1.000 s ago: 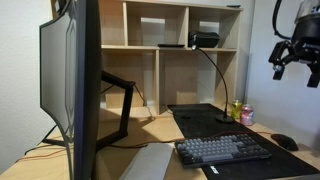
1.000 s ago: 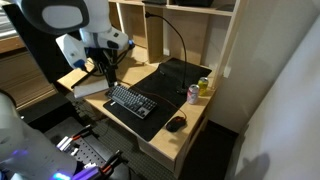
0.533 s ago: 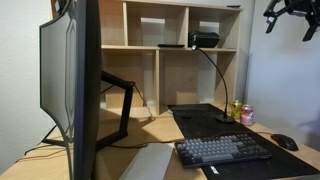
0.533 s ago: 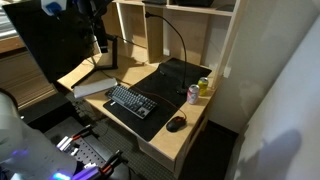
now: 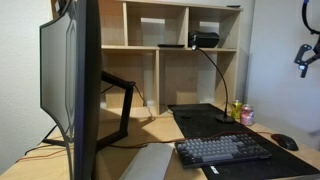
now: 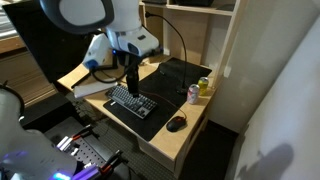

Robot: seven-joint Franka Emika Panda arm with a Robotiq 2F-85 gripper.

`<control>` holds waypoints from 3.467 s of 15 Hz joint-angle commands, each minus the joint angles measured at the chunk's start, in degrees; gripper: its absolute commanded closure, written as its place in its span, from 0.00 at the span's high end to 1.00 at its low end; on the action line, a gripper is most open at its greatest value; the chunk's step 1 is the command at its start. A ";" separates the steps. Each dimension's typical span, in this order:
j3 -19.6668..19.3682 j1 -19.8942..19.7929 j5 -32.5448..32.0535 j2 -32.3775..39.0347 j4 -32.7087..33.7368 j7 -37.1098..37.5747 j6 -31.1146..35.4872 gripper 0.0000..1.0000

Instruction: Move the computer mouse forward.

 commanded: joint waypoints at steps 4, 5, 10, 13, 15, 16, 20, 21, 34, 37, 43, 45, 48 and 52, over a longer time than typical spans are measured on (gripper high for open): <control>-4.19 -4.03 1.85 8.10 1.11 0.24 4.06 1.00; -4.30 -3.98 2.09 8.73 1.57 0.38 4.06 1.00; -5.58 -6.75 -5.26 21.01 2.94 2.53 19.78 1.00; -8.22 -6.82 -3.51 30.58 6.46 2.77 27.66 1.00; -8.64 -6.18 -3.25 26.80 3.74 2.81 26.67 1.00; -9.11 -5.90 -2.83 29.19 4.76 2.76 27.16 1.00; -8.95 -5.72 -2.88 28.43 4.88 2.76 27.09 1.00; -9.21 -5.36 -1.72 27.24 2.86 -1.32 29.83 1.00; -6.17 0.17 11.49 41.45 4.86 -20.00 48.92 1.00; -6.07 0.29 10.94 42.81 5.77 -20.50 48.57 1.00; -0.19 -2.44 23.06 53.06 14.11 -23.93 48.51 1.00; -2.25 -1.22 21.38 57.04 16.82 -21.12 49.95 1.00; -3.29 -1.91 19.00 61.65 20.27 -16.63 47.50 1.00; -1.99 -3.02 18.80 62.02 19.75 -16.37 47.44 1.00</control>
